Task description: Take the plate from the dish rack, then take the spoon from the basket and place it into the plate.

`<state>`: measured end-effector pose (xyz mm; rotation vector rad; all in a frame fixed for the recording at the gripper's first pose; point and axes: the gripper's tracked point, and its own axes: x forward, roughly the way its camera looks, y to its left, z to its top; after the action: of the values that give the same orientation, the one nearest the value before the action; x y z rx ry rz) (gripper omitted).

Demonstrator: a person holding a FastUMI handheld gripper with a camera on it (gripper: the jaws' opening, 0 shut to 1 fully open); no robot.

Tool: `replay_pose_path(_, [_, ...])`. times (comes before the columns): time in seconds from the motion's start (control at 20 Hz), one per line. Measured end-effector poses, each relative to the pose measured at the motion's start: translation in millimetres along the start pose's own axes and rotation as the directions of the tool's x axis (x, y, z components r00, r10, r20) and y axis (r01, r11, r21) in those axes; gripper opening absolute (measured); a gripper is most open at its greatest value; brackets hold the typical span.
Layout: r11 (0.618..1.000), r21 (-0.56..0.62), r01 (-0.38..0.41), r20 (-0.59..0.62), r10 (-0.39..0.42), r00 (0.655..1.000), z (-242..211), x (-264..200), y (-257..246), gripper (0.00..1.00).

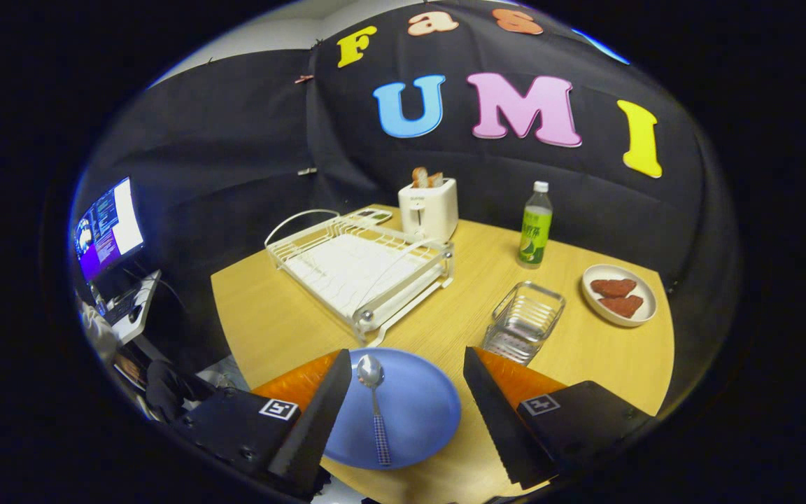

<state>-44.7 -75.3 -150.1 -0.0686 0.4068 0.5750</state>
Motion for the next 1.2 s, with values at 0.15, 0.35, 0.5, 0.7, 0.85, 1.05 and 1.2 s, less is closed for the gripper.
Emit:
replay_pose_path(0.15, [0.993, 0.047, 0.107, 0.072, -0.11, 0.991, 35.7, -14.5, -7.8, 0.99])
replay_pose_path(0.35, [0.958, 0.118, 0.263, 0.182, -0.281, 0.942, 87.6, -43.6, -19.8, 0.99])
replay_pose_path(0.5, [0.908, 0.208, 0.363, 0.232, -0.406, 0.884, 110.1, -71.2, -29.5, 0.99])
replay_pose_path(0.7, [0.832, 0.31, 0.461, 0.254, -0.539, 0.803, 122.9, -109.2, -42.2, 0.99])
replay_pose_path(0.85, [0.776, 0.291, 0.559, 0.238, -0.625, 0.744, 114.1, -129.2, -53.8, 0.98])
replay_pose_path(1.05, [0.746, 0.306, 0.591, 0.217, -0.659, 0.72, 112.5, -134.7, -42.3, 0.99])
replay_pose_path(1.2, [0.752, 0.29, 0.592, 0.226, -0.655, 0.721, 119.8, -129.0, -26.5, 0.99])
